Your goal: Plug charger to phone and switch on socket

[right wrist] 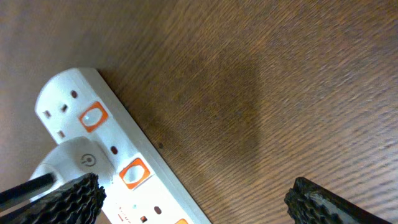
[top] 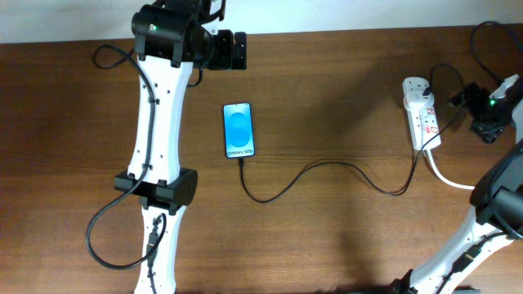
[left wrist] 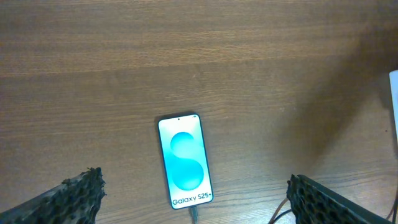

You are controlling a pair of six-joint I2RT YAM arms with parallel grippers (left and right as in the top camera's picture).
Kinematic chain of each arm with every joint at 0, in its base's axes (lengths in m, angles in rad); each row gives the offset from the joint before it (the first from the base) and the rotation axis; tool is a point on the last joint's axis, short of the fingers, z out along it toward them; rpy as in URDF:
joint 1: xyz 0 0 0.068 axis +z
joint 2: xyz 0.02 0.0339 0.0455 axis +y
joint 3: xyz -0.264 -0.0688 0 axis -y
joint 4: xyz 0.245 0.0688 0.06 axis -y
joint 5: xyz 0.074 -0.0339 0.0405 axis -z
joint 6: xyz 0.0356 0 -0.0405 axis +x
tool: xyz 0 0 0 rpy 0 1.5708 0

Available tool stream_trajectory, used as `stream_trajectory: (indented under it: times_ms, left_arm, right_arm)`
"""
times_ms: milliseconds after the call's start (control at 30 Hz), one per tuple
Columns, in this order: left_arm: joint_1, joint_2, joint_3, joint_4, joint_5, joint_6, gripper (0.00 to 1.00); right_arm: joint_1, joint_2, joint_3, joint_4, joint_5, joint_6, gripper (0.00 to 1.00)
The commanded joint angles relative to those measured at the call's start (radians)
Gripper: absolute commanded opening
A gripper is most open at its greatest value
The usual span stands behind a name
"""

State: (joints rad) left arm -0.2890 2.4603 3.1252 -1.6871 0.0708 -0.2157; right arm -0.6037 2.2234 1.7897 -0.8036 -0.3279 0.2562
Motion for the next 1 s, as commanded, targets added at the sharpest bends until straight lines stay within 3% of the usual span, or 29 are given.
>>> stream_trajectory:
  times_ms: [0, 967]
  left_arm:
    - [-0.003, -0.030, 0.010, -0.001, 0.003, 0.012, 0.99]
    - [-0.004, -0.030, 0.010, -0.001, 0.003, 0.012, 0.99]
  right_arm:
    - [0.026, 0.028, 0.005, -0.003, 0.061, -0.025, 0.99]
    - [0.142, 0.074, -0.006, -0.052, 0.105, -0.118, 0.99]
